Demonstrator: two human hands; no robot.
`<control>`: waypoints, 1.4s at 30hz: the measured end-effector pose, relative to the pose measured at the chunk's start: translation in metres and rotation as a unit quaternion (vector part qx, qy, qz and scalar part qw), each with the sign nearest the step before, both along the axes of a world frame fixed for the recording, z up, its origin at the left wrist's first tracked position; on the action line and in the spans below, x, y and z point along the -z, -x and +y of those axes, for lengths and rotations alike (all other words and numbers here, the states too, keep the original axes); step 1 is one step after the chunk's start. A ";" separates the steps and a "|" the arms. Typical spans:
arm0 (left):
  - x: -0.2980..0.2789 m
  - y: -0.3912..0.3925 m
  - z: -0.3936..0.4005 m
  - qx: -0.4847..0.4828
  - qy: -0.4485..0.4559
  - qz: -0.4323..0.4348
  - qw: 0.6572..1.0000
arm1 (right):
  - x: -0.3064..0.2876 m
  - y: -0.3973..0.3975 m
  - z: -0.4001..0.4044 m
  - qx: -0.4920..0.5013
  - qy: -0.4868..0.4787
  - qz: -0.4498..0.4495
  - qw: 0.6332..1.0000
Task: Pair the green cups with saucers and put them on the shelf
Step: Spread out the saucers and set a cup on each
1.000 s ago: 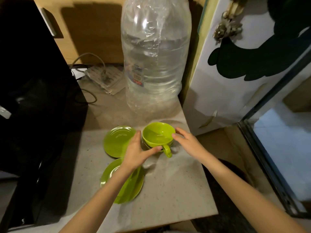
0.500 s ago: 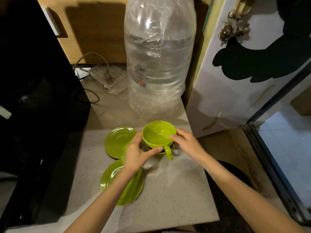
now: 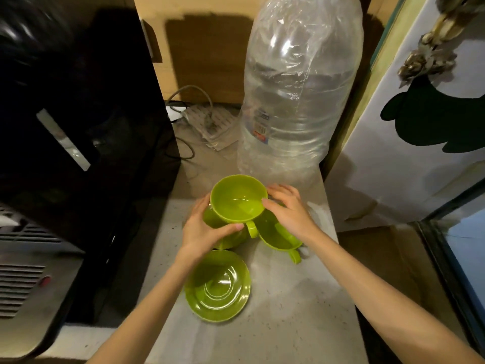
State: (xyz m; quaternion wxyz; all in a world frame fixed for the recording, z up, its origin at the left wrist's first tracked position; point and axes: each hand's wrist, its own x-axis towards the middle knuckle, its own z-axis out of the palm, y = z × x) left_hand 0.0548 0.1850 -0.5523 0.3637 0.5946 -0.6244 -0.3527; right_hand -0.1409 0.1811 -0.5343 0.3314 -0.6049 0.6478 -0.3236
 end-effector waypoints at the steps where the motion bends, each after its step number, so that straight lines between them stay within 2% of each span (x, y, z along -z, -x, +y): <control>1: 0.002 -0.005 0.000 -0.003 -0.015 -0.008 1.000 | 0.005 -0.004 -0.003 -0.005 -0.006 0.011 1.000; 5: 0.007 -0.017 0.004 0.002 -0.021 -0.054 0.998 | 0.020 -0.016 -0.009 -0.033 -0.017 0.091 0.995; 14: 0.026 -0.028 0.000 0.023 -0.018 -0.089 0.996 | 0.039 -0.023 -0.014 -0.073 -0.011 0.174 0.982; 33: 0.035 -0.032 0.002 0.015 -0.016 -0.113 0.993 | 0.039 -0.026 -0.010 -0.102 -0.032 0.243 0.964; 42: 0.031 -0.032 0.004 0.030 -0.025 -0.085 0.996 | 0.033 -0.027 -0.008 -0.119 -0.050 0.264 0.956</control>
